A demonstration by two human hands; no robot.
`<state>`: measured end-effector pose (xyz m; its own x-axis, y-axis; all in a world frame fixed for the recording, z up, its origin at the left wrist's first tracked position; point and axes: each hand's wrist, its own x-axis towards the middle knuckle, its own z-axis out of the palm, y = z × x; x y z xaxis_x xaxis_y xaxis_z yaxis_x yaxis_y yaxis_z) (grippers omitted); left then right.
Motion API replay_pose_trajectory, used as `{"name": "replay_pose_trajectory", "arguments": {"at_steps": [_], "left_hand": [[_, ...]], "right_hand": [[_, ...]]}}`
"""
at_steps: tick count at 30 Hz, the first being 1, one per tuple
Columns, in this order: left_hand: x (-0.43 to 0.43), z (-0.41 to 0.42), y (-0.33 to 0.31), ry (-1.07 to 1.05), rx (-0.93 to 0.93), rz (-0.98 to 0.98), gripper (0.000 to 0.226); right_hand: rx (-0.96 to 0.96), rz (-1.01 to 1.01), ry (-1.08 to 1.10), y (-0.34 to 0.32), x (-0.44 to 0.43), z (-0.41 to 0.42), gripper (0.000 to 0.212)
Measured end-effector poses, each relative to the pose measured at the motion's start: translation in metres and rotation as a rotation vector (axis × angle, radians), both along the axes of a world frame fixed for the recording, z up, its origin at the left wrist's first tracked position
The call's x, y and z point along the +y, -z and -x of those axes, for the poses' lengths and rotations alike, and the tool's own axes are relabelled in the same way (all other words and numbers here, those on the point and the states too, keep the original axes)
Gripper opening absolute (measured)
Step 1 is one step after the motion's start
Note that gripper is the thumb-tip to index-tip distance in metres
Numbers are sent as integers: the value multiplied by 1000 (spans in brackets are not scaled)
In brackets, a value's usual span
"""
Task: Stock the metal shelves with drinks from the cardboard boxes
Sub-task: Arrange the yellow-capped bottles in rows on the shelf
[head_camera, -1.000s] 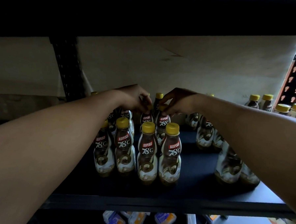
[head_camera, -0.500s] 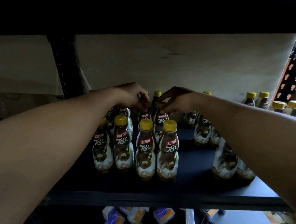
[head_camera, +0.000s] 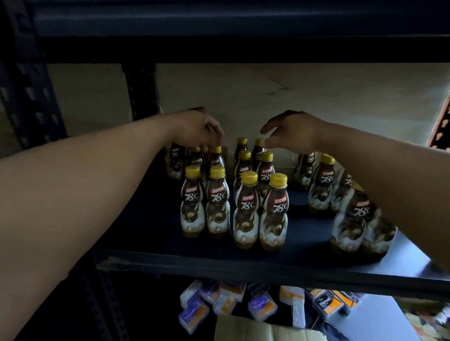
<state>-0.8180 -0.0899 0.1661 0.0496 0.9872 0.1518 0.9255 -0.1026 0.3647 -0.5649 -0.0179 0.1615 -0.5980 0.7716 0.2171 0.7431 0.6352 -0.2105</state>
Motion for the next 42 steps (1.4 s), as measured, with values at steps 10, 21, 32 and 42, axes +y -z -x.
{"name": "replay_pose_trajectory", "arguments": {"at_steps": [10, 21, 32, 42], "left_hand": [[-71, 34, 13, 14, -85, 80, 31], [-72, 36, 73, 35, -308, -40, 42], [-62, 37, 90, 41, -340, -187, 23], [-83, 69, 82, 16, -250, -166, 24]], "right_hand": [[-132, 83, -80, -9, -64, 54, 48], [-241, 3, -39, 26, -76, 93, 49], [-72, 48, -56, 36, -69, 94, 40], [7, 90, -122, 40, -89, 118, 38]]}}
